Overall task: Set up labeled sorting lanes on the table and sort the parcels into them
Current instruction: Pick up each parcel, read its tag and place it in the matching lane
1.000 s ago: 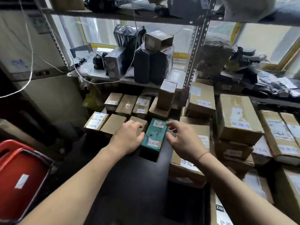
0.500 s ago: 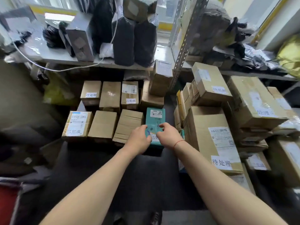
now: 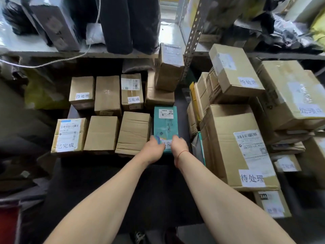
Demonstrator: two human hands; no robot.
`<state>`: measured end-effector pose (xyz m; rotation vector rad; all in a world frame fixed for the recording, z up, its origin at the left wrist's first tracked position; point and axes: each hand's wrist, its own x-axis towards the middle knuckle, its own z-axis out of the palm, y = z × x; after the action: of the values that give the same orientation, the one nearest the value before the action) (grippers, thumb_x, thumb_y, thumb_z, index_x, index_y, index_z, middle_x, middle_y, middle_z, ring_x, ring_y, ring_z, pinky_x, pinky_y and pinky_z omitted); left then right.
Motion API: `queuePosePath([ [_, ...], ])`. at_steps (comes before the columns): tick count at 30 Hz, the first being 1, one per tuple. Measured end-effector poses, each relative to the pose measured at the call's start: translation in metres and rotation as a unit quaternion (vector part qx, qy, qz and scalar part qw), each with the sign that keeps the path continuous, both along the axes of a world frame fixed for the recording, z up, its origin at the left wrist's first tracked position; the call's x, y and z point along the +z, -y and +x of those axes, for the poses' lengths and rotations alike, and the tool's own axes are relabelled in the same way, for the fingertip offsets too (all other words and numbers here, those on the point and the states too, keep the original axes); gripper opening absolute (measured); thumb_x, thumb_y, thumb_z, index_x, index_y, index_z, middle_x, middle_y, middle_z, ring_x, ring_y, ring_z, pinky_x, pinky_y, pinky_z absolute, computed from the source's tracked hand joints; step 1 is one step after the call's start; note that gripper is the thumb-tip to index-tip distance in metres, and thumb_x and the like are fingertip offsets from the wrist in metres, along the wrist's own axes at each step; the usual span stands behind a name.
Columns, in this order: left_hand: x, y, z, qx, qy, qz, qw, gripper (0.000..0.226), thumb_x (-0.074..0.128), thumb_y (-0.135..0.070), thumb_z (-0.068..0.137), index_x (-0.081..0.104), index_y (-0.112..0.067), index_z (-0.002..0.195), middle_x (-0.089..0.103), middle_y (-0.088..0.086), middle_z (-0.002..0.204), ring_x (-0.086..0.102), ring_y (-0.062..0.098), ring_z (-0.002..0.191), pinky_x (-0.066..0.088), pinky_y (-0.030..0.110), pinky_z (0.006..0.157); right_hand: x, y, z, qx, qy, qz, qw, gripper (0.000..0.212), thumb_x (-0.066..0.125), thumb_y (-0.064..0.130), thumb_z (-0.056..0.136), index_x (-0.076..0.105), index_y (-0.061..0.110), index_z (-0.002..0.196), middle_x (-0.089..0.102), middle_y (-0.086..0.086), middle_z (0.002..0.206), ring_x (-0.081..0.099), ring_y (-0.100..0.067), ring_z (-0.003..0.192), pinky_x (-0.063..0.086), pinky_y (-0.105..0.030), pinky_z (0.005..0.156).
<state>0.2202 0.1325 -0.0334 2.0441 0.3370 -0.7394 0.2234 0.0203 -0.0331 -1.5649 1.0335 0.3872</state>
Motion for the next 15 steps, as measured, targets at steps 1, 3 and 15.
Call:
queuePosePath([
  [1, 0.000, 0.000, -0.001, 0.000, -0.003, -0.004, 1.000, 0.048, 0.059, -0.026, 0.100, 0.048, -0.013, 0.145, 0.064, 0.012, 0.140, 0.062, 0.032, 0.124, 0.051, 0.044, 0.107, -0.016, 0.004, 0.003, -0.016, 0.004, 0.003, 1.000, 0.052, 0.043, 0.049, 0.093, 0.067, 0.015, 0.126, 0.073, -0.009, 0.116, 0.073, -0.030, 0.098, 0.061, -0.042, 0.092],
  [3, 0.004, -0.002, -0.002, -0.003, 0.000, -0.012, 1.000, 0.045, 0.060, -0.026, 0.100, 0.052, -0.016, 0.143, 0.065, 0.009, 0.138, 0.064, 0.029, 0.121, 0.052, 0.044, 0.107, -0.023, 0.004, 0.005, -0.038, -0.017, -0.022, 0.999, 0.070, 0.038, 0.063, 0.082, 0.066, 0.015, 0.125, 0.065, -0.008, 0.123, 0.069, -0.032, 0.104, 0.060, -0.045, 0.094],
  [15, 0.073, -0.055, -0.032, 0.062, 0.124, -0.040, 0.990, 0.018, 0.068, -0.035, 0.102, 0.051, -0.030, 0.108, 0.067, -0.012, 0.108, 0.071, 0.007, 0.097, 0.067, 0.041, 0.079, 0.068, -0.005, -0.029, 0.022, 0.048, 0.068, 0.996, 0.027, 0.046, 0.018, 0.107, 0.036, 0.012, 0.131, 0.076, -0.015, 0.104, 0.072, -0.019, 0.061, 0.049, -0.024, 0.045],
])
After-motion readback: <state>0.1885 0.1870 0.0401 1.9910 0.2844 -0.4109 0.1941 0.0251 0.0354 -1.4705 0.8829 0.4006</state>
